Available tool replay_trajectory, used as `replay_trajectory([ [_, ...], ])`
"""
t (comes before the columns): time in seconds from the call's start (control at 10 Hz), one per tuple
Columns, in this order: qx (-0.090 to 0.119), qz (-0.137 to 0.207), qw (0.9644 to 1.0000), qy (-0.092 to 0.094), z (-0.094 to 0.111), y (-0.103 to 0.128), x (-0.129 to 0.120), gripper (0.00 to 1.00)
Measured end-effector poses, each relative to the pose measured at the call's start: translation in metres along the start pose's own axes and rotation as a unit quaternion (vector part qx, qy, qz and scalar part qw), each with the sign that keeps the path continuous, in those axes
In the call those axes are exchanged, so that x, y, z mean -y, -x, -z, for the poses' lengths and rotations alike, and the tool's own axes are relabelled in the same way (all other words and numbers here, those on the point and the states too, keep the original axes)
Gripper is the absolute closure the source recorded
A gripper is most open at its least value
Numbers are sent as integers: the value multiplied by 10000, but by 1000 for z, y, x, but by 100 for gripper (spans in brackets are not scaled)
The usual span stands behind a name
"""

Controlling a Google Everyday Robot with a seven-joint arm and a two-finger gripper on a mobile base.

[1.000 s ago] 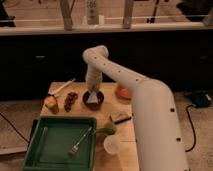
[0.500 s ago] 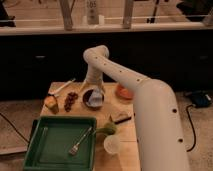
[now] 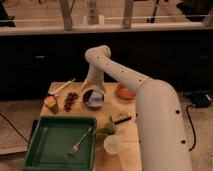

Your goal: Place towel in purple bowl

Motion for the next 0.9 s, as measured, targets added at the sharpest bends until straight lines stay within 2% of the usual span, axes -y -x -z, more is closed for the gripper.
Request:
replay_trajectory([
  [0.3,23,48,10000,-80,1,0,-1,20],
  [0.9,27,49,10000,-79,1,0,-1,20],
])
